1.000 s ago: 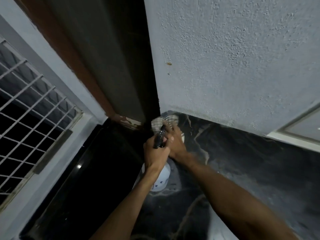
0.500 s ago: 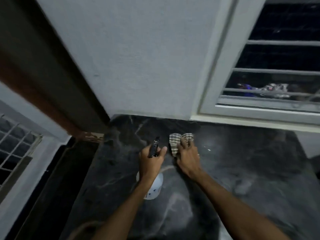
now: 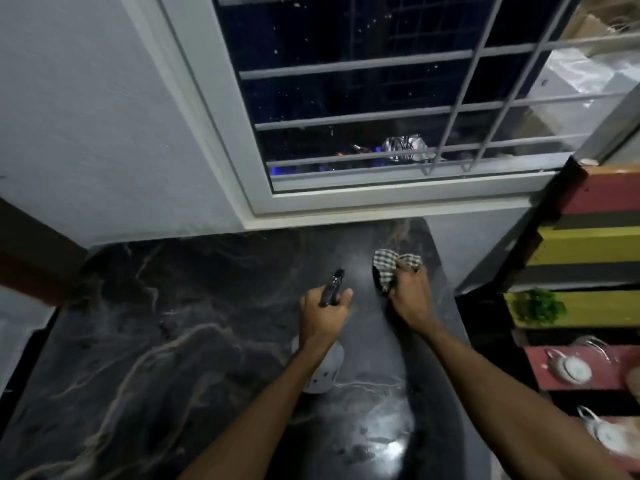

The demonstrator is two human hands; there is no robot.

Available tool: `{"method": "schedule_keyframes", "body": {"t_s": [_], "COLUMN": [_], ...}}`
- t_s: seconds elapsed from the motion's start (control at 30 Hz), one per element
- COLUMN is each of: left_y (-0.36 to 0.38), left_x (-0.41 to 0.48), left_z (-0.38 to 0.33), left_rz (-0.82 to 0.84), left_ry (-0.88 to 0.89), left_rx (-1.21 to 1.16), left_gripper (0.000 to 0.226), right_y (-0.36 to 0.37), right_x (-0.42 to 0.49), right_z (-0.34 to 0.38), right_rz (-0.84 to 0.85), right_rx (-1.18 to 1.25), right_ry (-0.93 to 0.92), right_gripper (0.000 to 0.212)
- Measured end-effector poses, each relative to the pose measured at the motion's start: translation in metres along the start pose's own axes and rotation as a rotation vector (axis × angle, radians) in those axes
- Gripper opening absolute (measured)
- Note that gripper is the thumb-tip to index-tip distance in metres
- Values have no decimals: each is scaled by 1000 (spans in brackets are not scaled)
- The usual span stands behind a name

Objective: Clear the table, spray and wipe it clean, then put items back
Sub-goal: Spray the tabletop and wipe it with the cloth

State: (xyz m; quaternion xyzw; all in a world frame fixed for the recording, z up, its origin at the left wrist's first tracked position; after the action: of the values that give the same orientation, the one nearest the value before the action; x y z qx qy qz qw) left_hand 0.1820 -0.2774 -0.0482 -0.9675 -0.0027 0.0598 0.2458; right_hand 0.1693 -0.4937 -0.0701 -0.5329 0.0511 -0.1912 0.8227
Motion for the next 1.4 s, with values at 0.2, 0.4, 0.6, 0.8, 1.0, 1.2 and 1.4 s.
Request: {"method": "schedule_keyframes", "body": {"t_s": [0.2,0.4,0.6,0.8,1.0,1.2,1.4], "left_y": [69,85,63,25,-37,-120,-221], "left_x": [-19,-9,12,19,12,-1,-16], "left_z": [-11,-25,-21,-8,23,69,124], "left_rz": [113,104,18,-70,-143,-225,-293], "left_ry": [-42,-14,-12,22,-35,-94,-125], "left_rx": [67,103,-18,12,-15,-29,-91], "left_gripper": [51,51,36,34,32,37,40], "right_y": [-8,19,37,85,110,121,154], "right_x": [20,44,104,65,11,-12,-83], "right_z": [-76,-89,-77,25,96,148,243], "right_rz": [55,164,201,346,377,388,389], "right_rx": [-38,-59,-87,-21,-7,56,44], "right_ry": [115,149,137,-305,-345,-166,-386], "right_gripper": [35,65,63,63,56,58,57]}}
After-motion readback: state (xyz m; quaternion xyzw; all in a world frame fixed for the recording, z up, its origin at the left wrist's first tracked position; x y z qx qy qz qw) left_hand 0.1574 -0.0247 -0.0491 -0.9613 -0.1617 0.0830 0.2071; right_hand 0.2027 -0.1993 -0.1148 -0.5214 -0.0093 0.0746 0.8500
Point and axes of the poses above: each hand's wrist, its own x-axis towards the middle knuckle, its own y-axis out of the palm, z = x × y, the point moved 7 cm from there along x, towards the middle knuckle, and after that the axes turned 5 degrees about -z, right-handed, at the moved point
